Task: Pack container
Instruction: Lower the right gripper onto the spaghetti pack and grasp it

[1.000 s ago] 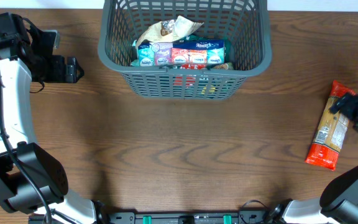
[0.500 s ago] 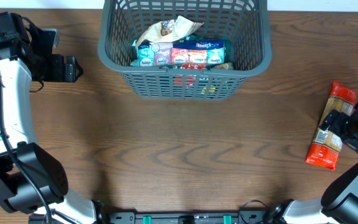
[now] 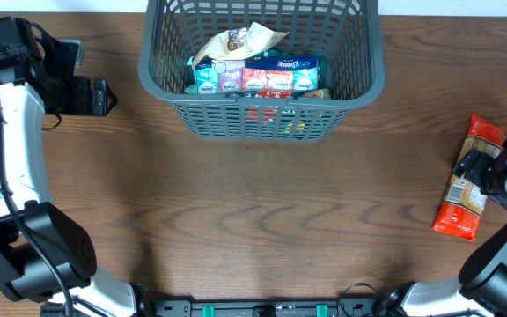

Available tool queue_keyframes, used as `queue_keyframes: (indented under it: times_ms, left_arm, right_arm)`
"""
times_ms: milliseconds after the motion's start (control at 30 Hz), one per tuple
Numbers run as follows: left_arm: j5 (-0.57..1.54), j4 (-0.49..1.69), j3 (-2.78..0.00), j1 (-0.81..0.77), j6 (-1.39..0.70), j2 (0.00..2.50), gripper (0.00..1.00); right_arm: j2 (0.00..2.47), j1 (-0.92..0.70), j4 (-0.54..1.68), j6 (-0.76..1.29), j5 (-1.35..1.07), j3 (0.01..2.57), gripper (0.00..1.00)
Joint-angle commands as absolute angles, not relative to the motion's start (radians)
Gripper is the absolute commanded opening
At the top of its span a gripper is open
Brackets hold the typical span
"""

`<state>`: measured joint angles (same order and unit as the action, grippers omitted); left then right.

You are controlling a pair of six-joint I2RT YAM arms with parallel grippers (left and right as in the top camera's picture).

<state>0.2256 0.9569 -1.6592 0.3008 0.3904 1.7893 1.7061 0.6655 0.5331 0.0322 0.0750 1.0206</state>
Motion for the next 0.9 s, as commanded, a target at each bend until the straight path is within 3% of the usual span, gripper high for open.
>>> queue_keyframes:
  times_ms: [0, 367, 467, 667, 800, 867]
  left_arm:
    - [0.216, 0.955, -1.656, 0.304, 0.4, 1.767, 0.99]
    - [0.216, 0.963, -1.656, 0.304, 0.399, 1.767, 0.99]
    - [0.216, 0.964, -1.656, 0.304, 0.399, 1.767, 0.99]
    - [0.216, 0.971, -1.656, 0.304, 0.399, 1.767, 0.99]
    - [0.216, 0.975, -1.656, 0.303, 0.399, 1.767, 0.99]
    - [0.216, 0.975, -1.656, 0.303, 0.399, 1.767, 0.99]
  right_arm:
    - [1.763, 0.673, 0.519, 0.005, 0.055, 1.017, 0.99]
    - [1.858, 0.673, 0.489, -0.003, 0.032, 1.017, 0.96]
    - [1.857, 0.673, 0.492, -0.009, 0.024, 1.017, 0.69]
    - [1.857, 0.67, 0.505, -0.008, -0.037, 1.017, 0.41]
    - [1.853, 0.651, 0.514, 0.003, -0.069, 1.024, 0.06]
    - [1.839, 0.628, 0.529, 0.024, -0.07, 1.042, 0.01]
